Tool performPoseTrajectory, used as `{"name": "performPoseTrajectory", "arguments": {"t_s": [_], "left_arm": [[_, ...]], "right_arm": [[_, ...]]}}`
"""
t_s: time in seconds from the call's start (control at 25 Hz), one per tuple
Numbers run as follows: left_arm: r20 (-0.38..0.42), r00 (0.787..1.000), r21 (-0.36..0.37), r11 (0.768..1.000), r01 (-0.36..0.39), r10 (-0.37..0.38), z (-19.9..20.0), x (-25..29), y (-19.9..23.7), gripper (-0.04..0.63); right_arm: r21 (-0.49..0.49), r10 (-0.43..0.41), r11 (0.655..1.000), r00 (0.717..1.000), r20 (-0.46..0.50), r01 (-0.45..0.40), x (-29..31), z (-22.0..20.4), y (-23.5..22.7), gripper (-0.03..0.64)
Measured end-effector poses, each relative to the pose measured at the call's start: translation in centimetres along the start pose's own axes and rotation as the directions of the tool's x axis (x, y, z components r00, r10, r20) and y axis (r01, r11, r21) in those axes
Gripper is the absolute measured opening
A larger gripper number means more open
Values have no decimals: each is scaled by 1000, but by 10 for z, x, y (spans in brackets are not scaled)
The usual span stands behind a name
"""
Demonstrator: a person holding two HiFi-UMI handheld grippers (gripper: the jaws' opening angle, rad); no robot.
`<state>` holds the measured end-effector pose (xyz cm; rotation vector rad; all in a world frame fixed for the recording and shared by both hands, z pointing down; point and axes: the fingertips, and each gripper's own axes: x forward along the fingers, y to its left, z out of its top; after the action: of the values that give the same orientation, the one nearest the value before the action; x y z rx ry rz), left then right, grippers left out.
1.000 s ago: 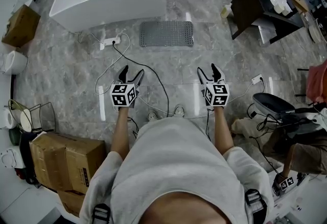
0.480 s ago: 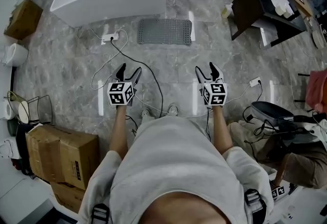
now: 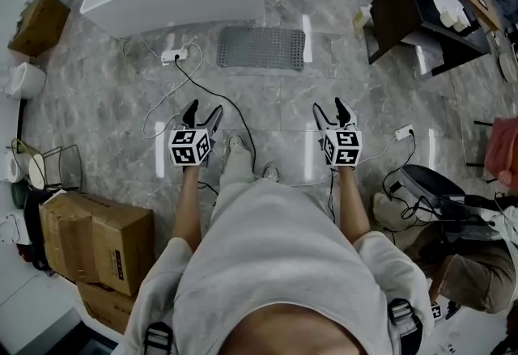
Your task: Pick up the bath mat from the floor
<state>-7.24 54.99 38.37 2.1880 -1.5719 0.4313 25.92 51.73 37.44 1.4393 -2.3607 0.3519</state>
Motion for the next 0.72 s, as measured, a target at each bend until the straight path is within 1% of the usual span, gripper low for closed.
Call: {"name": "performPoseTrajectory", "arguments": {"t_s": [0.2, 0.4, 0.72], "left_arm": [[-7, 1000, -7, 1000, 7, -7, 4, 18, 6, 327], [-11, 1000, -9, 1000, 25, -25, 11, 47, 16, 327], [-15, 997, -23, 997, 76, -76, 35, 112, 36, 327]], "right_arm": [[-6, 5, 1000, 1000, -5, -5, 19, 7, -3, 268], [-9, -7, 1000, 1000, -10, 7, 43, 13, -12, 268], [-8, -41, 999, 998, -45, 40, 93, 28, -32, 268]]}}
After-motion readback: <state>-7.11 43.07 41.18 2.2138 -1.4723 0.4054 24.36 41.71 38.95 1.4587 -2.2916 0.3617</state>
